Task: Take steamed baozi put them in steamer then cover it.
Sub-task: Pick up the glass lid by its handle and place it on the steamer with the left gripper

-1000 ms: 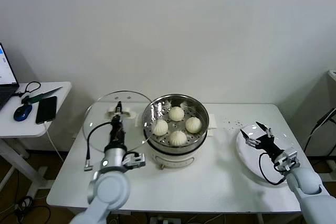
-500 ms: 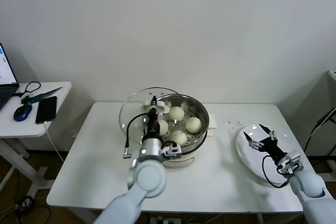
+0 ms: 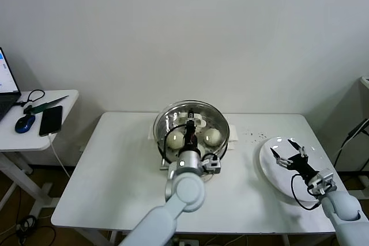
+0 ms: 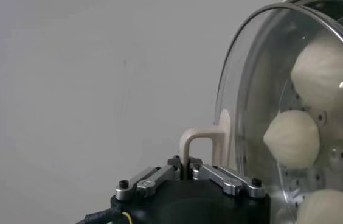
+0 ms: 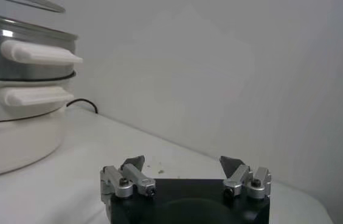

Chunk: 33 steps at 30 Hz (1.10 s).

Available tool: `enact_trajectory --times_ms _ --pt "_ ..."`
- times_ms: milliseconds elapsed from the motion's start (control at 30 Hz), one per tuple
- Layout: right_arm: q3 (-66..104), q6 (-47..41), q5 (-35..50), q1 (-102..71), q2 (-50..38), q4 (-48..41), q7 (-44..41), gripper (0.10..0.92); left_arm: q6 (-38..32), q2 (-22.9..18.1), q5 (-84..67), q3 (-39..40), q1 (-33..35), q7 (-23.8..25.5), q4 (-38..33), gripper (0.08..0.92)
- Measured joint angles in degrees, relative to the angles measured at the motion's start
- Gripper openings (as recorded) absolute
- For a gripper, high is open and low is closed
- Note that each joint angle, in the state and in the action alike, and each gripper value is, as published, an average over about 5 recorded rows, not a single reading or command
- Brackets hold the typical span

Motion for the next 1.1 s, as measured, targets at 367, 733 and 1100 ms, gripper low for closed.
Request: enact_trajectory --times_ms 367,733,1100 --pt "0.35 0.09 -0.46 -0.15 0.43 -0.08 -0.44 0.823 -0.02 -1.89 -0.99 0.73 -1.39 -0.92 3.51 0.146" --pt "1.41 0.41 -0.63 -0.83 0.53 -0.35 -1.06 0.823 -0.02 -1.85 -1.22 0.69 -2.08 -1.02 5.51 0.146" --pt "2.02 0.65 -1.18 -1.25 0.86 -0.41 -1.64 0.823 -0.01 -1.88 -1.95 0.18 -2.31 -1.68 6.64 0.146"
